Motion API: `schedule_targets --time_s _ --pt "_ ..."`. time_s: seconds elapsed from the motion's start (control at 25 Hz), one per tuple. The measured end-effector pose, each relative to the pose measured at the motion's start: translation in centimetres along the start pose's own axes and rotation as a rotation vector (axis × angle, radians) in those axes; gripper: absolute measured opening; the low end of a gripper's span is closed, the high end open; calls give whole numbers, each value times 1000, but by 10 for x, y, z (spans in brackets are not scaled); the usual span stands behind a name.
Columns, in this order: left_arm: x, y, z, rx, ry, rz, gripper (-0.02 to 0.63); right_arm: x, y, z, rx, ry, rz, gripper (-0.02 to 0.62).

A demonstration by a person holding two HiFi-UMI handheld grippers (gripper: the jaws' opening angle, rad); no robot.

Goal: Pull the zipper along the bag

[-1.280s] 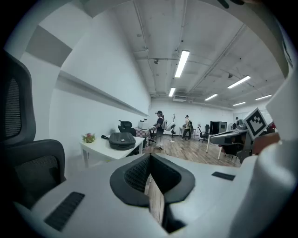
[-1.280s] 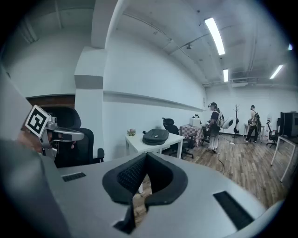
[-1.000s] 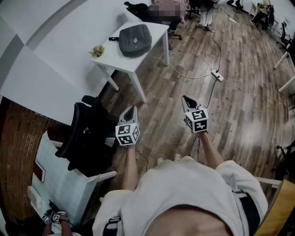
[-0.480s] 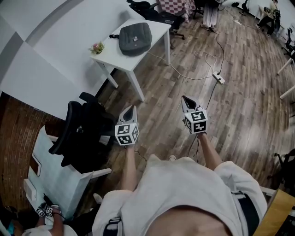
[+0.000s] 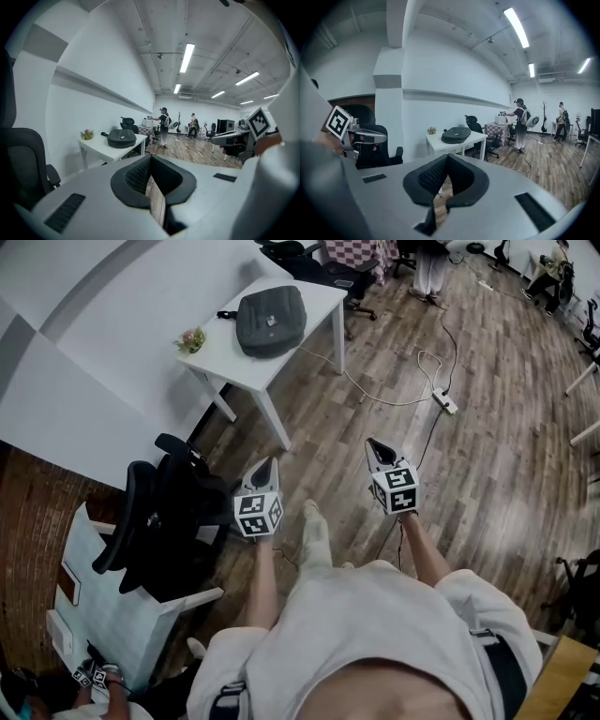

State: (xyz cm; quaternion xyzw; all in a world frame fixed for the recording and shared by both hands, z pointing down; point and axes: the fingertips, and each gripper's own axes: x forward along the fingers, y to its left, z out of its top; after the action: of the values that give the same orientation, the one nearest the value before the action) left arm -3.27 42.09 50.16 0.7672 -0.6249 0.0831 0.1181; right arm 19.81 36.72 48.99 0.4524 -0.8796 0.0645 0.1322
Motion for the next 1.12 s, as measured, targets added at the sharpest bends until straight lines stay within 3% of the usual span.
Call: schedule_targets --time_s 0.24,0.72,1.12 --pt "62 32 11 -11 -6 -25 26 60 -17 13 -17 11 -12 14" --pt "215 120 90 11 -25 -112 25 213 -61 89 -24 5 -78 12" --pt "328 168 122 35 -9 -200 26 312 -99 115 -20 21 -143 12"
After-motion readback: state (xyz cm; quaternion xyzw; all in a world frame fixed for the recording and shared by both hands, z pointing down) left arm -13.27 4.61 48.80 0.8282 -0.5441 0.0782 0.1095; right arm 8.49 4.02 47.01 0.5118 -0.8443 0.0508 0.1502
